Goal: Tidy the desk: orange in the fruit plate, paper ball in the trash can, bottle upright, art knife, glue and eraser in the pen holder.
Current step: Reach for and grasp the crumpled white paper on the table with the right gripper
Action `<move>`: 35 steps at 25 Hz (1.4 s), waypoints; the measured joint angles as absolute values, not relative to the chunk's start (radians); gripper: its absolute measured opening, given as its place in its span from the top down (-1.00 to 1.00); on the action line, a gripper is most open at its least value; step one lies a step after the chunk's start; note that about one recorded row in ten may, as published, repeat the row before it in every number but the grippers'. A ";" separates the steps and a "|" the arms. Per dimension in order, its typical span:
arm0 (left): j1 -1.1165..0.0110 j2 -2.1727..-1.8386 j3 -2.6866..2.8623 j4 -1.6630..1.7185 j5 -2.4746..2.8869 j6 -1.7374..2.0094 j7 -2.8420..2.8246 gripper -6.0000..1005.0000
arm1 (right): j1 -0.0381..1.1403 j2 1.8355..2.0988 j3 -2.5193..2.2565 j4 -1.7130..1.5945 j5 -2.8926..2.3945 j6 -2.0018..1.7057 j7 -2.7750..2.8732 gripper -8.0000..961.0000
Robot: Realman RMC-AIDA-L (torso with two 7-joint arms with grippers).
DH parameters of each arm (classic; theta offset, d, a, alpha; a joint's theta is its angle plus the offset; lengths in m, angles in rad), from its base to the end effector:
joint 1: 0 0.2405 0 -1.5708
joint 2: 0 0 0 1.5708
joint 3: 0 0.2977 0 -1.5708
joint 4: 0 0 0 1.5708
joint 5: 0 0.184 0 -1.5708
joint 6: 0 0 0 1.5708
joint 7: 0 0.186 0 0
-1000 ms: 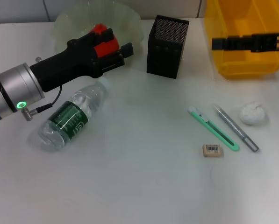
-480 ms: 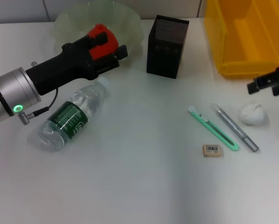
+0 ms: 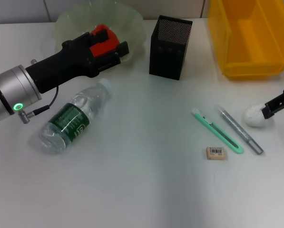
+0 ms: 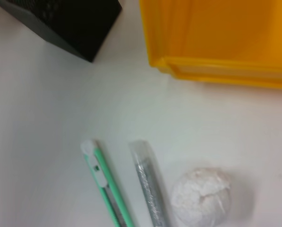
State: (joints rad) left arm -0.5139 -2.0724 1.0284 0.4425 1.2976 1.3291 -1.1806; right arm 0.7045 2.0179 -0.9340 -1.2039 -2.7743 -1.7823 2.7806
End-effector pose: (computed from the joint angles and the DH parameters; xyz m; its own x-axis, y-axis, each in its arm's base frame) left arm -0.2335 0.3744 -0.0583 0.5919 0.2277 0.7732 0.5772 -0.7893 -0.2095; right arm 0.2825 0.3696 0.0134 0.2692 -0.9630 0.0078 -0.8377 -0.2382 -0.4915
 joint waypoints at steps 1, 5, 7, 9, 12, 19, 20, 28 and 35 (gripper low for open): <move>-0.514 -2.072 1.028 0.442 1.298 1.329 -1.181 -0.56 | 0.706 2.019 -0.943 -1.190 -2.780 -1.772 2.780 -0.74; -0.509 -2.072 1.032 0.441 1.298 1.310 -1.179 -0.56 | 0.718 2.022 -0.963 -1.140 -2.789 -1.736 2.780 -0.74; -0.507 -2.072 1.034 0.441 1.298 1.303 -1.179 -0.56 | 0.730 2.023 -0.979 -1.110 -2.797 -1.702 2.778 -0.74; -0.506 -2.072 1.037 0.441 1.298 1.299 -1.177 -0.56 | 0.732 2.024 -0.985 -1.103 -2.803 -1.689 2.778 -0.74; -0.505 -2.072 1.037 0.441 1.298 1.298 -1.174 -0.56 | 0.738 2.029 -0.997 -1.090 -2.825 -1.652 2.781 -0.74; -0.503 -2.073 1.039 0.442 1.300 1.297 -1.179 -0.56 | 0.754 2.037 -0.998 -1.057 -2.837 -1.611 2.781 -0.74; -0.503 -2.072 1.039 0.442 1.300 1.297 -1.179 -0.56 | 0.755 2.038 -0.998 -1.052 -2.839 -1.603 2.779 -0.74; -0.489 -2.072 1.039 0.441 1.300 1.300 -1.180 -0.56 | 0.773 2.040 -0.999 -0.997 -2.843 -1.554 2.772 -0.74; -0.480 -2.072 1.039 0.440 1.300 1.299 -1.180 -0.56 | 0.800 2.043 -1.000 -0.937 -2.843 -1.518 2.763 -0.74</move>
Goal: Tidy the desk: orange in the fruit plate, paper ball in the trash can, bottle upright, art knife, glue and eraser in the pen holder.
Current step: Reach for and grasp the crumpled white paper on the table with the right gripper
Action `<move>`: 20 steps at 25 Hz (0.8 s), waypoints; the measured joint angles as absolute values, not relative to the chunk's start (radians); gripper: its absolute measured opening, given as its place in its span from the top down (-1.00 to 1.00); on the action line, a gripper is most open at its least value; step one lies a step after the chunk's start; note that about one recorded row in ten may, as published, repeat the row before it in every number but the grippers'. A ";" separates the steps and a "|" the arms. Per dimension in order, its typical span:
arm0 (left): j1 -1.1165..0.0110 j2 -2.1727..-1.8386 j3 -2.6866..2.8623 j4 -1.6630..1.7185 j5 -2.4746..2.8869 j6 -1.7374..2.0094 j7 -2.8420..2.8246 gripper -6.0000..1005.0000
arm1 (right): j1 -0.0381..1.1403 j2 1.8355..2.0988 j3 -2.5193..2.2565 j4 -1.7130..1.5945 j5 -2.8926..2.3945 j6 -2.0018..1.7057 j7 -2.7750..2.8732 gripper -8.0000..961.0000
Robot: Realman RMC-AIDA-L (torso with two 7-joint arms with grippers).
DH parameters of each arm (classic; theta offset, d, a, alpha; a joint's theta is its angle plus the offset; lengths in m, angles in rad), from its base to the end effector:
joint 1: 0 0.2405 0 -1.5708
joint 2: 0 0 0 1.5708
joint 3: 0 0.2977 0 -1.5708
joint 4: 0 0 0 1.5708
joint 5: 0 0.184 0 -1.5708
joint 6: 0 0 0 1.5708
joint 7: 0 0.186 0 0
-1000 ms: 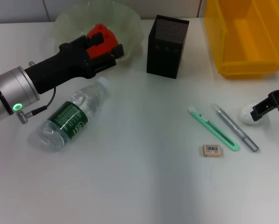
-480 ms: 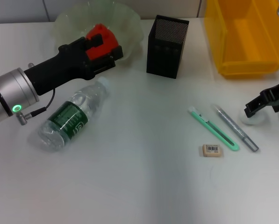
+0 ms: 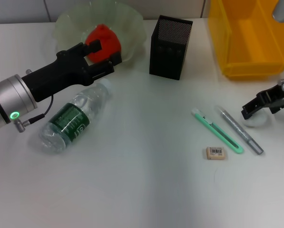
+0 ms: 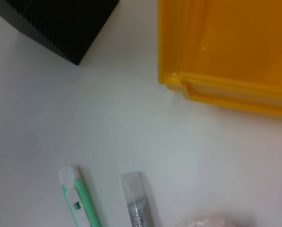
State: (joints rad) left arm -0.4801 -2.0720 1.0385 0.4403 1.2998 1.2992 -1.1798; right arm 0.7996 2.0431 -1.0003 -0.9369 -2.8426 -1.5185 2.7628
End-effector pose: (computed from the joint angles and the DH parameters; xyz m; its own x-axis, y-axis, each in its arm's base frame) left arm -0.2504 0.3682 -0.0612 0.5956 0.2595 0.7602 0.6137 -0.7576 -0.2222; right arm 0.2870 0.3991 -0.0287 0.3213 -0.9460 0.0434 -0.7846 -0.2916 -0.5471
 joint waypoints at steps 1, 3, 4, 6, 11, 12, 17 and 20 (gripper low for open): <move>-0.480 -2.072 1.038 0.440 1.300 1.299 -1.180 -0.56 | 0.802 2.044 -1.000 -0.933 -2.843 -1.516 2.761 -0.74; -0.479 -2.071 1.039 0.440 1.299 1.299 -1.180 -0.56 | 0.804 2.045 -1.000 -0.931 -2.843 -1.510 2.760 -0.74; -0.479 -2.070 1.038 0.440 1.299 1.299 -1.180 -0.56 | 0.804 2.046 -1.000 -0.931 -2.843 -1.504 2.760 -0.74; -0.478 -2.070 1.038 0.440 1.299 1.299 -1.180 -0.56 | 0.805 2.046 -1.000 -0.931 -2.843 -1.493 2.760 -0.73; -0.477 -2.069 1.039 0.440 1.299 1.299 -1.180 -0.56 | 0.812 2.049 -1.000 -0.926 -2.843 -1.473 2.760 -0.73; -0.477 -2.069 1.038 0.440 1.299 1.298 -1.180 -0.56 | 0.818 2.049 -1.000 -0.916 -2.843 -1.472 2.760 -0.73; -0.483 -2.069 1.034 0.440 1.299 1.293 -1.180 -0.56 | 0.822 2.049 -1.000 -0.908 -2.842 -1.470 2.758 -0.72; -0.484 -2.069 1.035 0.440 1.299 1.292 -1.180 -0.56 | 0.822 2.049 -1.000 -0.908 -2.842 -1.474 2.757 -0.72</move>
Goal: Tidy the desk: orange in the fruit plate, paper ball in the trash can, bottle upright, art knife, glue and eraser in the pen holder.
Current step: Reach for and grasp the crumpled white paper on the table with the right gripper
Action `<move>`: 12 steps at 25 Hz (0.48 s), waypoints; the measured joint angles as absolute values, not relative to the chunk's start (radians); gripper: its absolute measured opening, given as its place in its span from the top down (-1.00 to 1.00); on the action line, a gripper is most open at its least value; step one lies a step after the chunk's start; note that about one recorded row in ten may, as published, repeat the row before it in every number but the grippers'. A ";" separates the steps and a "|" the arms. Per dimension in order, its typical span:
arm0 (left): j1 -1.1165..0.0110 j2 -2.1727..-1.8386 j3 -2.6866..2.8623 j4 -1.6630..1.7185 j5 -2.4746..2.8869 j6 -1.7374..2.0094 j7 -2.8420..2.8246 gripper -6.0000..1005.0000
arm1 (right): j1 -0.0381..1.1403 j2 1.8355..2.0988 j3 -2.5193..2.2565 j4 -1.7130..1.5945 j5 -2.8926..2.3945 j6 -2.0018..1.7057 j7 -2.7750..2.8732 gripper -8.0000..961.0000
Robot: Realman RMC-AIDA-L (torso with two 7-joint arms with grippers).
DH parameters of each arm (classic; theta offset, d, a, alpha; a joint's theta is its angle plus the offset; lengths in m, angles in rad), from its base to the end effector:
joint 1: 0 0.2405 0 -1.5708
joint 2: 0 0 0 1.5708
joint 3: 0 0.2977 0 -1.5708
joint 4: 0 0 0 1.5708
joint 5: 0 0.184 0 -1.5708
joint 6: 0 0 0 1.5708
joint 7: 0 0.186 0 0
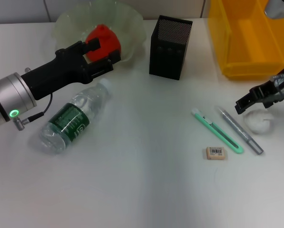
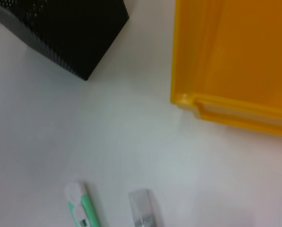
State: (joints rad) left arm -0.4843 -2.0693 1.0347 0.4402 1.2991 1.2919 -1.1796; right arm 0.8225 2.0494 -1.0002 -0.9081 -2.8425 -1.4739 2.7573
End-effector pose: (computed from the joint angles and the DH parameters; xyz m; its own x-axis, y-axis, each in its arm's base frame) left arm -0.2508 0.3709 -0.0594 0.5979 0.2563 0.7595 0.6154 -0.7539 -0.2301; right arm 0.2805 0.4078 -0.0347 0.3489 -0.9366 0.0315 -0.7776 -0.3081 -0.5481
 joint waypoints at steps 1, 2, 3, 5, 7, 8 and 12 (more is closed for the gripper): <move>-0.486 -2.070 1.036 0.440 1.299 1.291 -1.180 -0.56 | 0.822 2.049 -1.000 -0.908 -2.843 -1.478 2.757 -0.72; -0.486 -2.070 1.037 0.440 1.299 1.290 -1.180 -0.56 | 0.822 2.049 -1.000 -0.908 -2.845 -1.488 2.755 -0.72; -0.486 -2.070 1.037 0.440 1.299 1.290 -1.180 -0.56 | 0.822 2.049 -1.000 -0.908 -2.849 -1.494 2.754 -0.72; -0.486 -2.070 1.035 0.440 1.299 1.290 -1.180 -0.56 | 0.822 2.049 -1.000 -0.908 -2.854 -1.501 2.753 -0.72; -0.486 -2.071 1.031 0.440 1.298 1.290 -1.180 -0.55 | 0.821 2.049 -1.000 -0.908 -2.866 -1.514 2.750 -0.71; -0.486 -2.071 1.031 0.440 1.298 1.290 -1.180 -0.55 | 0.821 2.049 -1.000 -0.908 -2.866 -1.514 2.750 -0.71; -0.488 -2.072 1.029 0.440 1.298 1.290 -1.181 -0.55 | 0.819 2.049 -1.000 -0.908 -2.868 -1.514 2.743 -0.71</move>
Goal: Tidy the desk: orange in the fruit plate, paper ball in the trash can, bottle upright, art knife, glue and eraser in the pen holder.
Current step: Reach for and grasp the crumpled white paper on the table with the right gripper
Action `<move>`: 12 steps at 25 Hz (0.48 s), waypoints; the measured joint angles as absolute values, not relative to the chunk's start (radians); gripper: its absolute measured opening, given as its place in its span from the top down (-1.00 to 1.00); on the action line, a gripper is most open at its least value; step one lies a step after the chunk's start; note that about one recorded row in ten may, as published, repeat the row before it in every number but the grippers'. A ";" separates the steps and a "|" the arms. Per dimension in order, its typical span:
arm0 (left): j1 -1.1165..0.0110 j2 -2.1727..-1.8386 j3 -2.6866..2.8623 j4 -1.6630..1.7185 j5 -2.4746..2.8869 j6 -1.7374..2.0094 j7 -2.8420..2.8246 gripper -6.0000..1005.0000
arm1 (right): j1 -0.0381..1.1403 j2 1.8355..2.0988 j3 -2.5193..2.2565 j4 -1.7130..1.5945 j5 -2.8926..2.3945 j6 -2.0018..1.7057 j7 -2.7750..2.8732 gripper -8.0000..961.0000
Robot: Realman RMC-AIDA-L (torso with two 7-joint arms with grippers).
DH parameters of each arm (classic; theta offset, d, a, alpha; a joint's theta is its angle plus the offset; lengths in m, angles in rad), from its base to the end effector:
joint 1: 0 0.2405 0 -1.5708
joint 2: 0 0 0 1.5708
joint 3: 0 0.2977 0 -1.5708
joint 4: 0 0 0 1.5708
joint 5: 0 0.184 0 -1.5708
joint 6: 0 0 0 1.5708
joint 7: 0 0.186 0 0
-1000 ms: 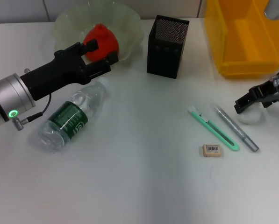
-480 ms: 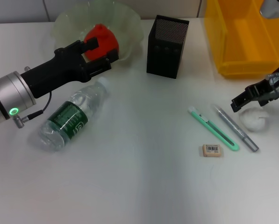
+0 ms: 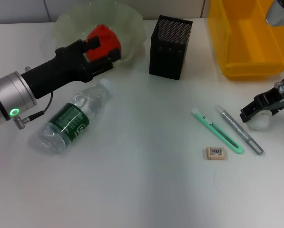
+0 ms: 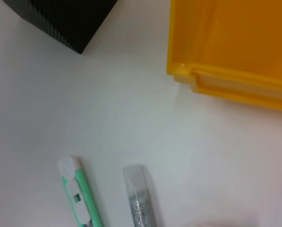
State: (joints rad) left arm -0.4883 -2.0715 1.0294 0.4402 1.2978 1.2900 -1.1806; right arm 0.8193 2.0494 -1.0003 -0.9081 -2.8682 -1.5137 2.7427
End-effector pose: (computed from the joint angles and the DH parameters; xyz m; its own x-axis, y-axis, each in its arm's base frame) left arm -0.2493 0.3725 -0.0591 0.5941 0.2538 0.7633 0.6172 -0.7523 -0.2302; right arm 0.2860 0.3993 -0.0333 0.3339 -0.9393 0.0795 -0.7683 -0.3200 -0.5543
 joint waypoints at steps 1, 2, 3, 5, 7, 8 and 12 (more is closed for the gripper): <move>-0.491 -2.072 1.029 0.440 1.298 1.290 -1.181 -0.55 | 0.819 2.050 -1.001 -0.908 -2.868 -1.512 2.740 -0.71; -0.492 -2.072 1.029 0.440 1.298 1.290 -1.181 -0.55 | 0.819 2.050 -1.001 -0.908 -2.868 -1.512 2.740 -0.71; -0.494 -2.073 1.029 0.440 1.298 1.290 -1.181 -0.55 | 0.819 2.050 -1.001 -0.908 -2.869 -1.510 2.737 -0.71; -0.497 -2.074 1.029 0.440 1.298 1.290 -1.181 -0.55 | 0.820 2.051 -1.001 -0.908 -2.869 -1.508 2.733 -0.70; -0.498 -2.074 1.029 0.440 1.298 1.290 -1.181 -0.55 | 0.821 2.051 -1.002 -0.906 -2.869 -1.507 2.732 -0.70; -0.498 -2.074 1.029 0.440 1.298 1.290 -1.181 -0.55 | 0.822 2.051 -1.002 -0.902 -2.870 -1.507 2.730 -0.70; -0.499 -2.074 1.029 0.440 1.298 1.289 -1.181 -0.55 | 0.827 2.051 -1.002 -0.883 -2.870 -1.501 2.722 -0.61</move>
